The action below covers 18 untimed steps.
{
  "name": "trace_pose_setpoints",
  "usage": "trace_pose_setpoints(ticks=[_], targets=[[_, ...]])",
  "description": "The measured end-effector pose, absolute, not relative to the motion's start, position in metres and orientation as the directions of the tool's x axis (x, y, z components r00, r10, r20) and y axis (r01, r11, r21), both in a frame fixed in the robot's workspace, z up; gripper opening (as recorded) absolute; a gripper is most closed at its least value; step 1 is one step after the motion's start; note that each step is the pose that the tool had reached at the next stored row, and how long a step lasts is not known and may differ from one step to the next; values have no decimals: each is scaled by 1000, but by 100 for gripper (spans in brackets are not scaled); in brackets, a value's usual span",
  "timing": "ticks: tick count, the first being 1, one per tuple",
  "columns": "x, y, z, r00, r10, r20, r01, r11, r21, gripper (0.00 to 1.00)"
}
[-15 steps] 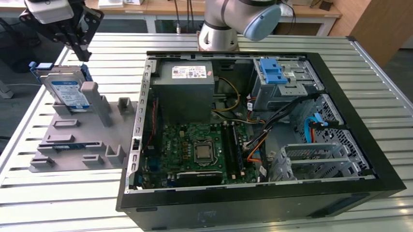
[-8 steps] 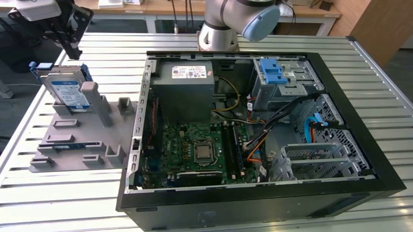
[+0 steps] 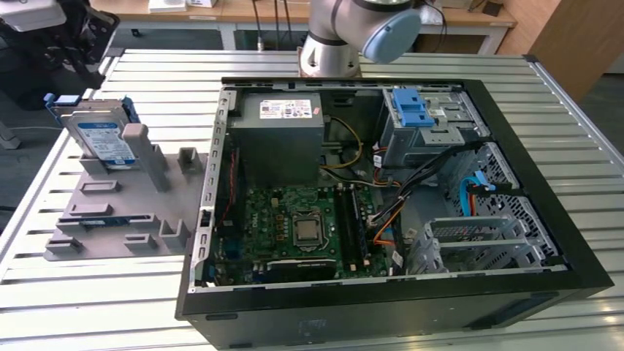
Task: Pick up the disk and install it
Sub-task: 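Reach for the disk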
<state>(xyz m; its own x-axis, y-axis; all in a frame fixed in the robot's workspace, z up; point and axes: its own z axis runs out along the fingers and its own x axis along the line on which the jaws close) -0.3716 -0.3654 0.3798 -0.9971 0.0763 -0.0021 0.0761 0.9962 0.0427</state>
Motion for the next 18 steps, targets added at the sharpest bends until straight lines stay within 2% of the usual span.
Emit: trace_pose_setpoints(ticks=[18], targets=[[-431, -345, 374, -997, 76, 6, 77, 996, 42, 11]])
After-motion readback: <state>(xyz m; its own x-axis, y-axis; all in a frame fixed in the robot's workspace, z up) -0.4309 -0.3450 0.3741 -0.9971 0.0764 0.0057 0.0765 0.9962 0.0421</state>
